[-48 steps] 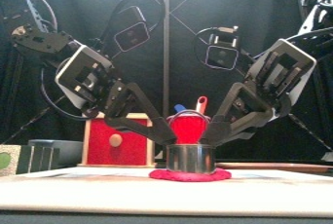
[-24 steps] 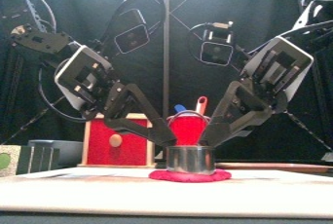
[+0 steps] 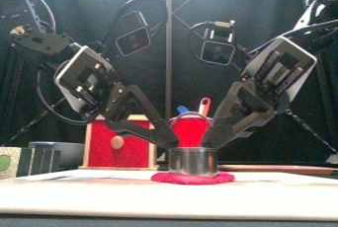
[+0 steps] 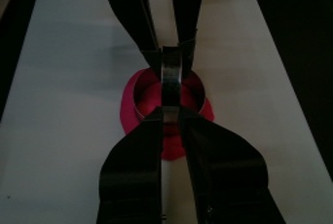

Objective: Get the cutter from the drawer then cut the dough then place the extra dough in the bowl
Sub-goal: Cut the dough

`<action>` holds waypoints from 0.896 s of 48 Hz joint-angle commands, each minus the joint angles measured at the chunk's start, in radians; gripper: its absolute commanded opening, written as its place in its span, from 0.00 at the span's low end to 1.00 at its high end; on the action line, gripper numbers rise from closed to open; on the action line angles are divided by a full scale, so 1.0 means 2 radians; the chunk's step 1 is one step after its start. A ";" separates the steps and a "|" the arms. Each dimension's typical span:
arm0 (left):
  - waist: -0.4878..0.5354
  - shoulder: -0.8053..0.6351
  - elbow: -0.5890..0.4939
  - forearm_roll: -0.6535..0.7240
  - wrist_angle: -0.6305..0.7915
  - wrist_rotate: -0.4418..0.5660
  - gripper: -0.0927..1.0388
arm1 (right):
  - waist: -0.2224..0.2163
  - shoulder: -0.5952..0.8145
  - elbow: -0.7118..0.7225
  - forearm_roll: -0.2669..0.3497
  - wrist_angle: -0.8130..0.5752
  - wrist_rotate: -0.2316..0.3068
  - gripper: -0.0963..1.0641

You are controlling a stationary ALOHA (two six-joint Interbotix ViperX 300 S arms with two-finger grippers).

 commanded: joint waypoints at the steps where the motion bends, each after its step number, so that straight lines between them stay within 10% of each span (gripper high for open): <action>1: -0.002 0.025 0.023 -0.002 0.020 -0.001 0.49 | -0.019 0.009 0.002 -0.003 0.018 0.006 0.47; 43: 0.000 0.051 0.023 -0.002 0.048 0.000 0.49 | -0.032 0.025 -0.002 -0.009 0.018 0.007 0.47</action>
